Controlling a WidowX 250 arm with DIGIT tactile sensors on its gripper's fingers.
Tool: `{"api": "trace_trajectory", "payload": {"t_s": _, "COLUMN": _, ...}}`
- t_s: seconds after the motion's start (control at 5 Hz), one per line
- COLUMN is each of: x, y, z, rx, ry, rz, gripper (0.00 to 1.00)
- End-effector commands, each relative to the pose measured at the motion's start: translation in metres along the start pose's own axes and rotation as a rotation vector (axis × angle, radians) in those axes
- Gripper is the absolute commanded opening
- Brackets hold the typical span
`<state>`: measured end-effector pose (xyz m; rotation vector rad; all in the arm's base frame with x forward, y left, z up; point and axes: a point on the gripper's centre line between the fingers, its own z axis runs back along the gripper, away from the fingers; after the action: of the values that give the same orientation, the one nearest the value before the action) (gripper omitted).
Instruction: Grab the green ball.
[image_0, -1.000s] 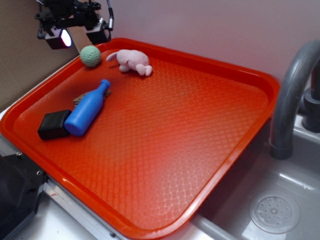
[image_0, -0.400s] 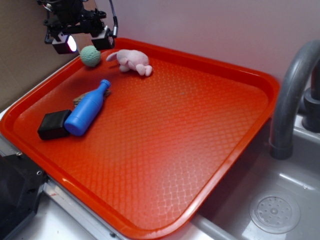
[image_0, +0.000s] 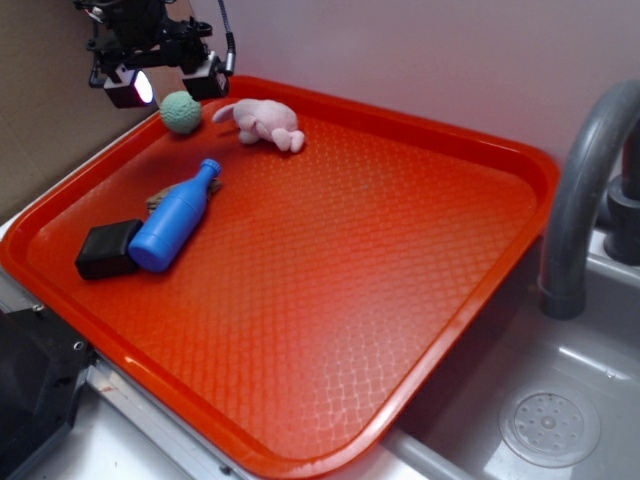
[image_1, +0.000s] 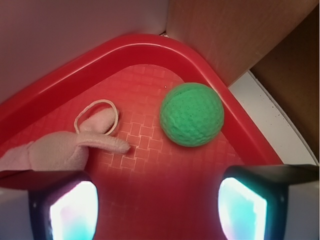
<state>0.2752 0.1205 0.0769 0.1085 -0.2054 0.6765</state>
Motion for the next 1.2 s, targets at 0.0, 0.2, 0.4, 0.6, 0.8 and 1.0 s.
{"api": "trace_trajectory", "payload": {"t_s": 0.0, "x": 0.029, "y": 0.024, "z": 0.003, "rx": -0.010, "ry": -0.076, "rz": 0.022, "gripper": 1.00}}
{"api": "trace_trajectory", "payload": {"t_s": 0.2, "x": 0.041, "y": 0.030, "z": -0.004, "rx": -0.006, "ry": -0.112, "rz": 0.033, "gripper": 1.00}}
{"api": "trace_trajectory", "payload": {"t_s": 0.4, "x": 0.054, "y": 0.028, "z": -0.013, "rx": 0.010, "ry": -0.136, "rz": 0.002, "gripper": 1.00}}
{"api": "trace_trajectory", "payload": {"t_s": 0.6, "x": 0.062, "y": 0.028, "z": -0.022, "rx": 0.037, "ry": -0.130, "rz": 0.011, "gripper": 1.00}}
{"api": "trace_trajectory", "payload": {"t_s": 0.8, "x": 0.070, "y": 0.029, "z": -0.027, "rx": 0.065, "ry": -0.146, "rz": 0.019, "gripper": 1.00}}
{"api": "trace_trajectory", "payload": {"t_s": 1.0, "x": 0.067, "y": 0.027, "z": -0.031, "rx": 0.080, "ry": -0.149, "rz": 0.013, "gripper": 0.49}}
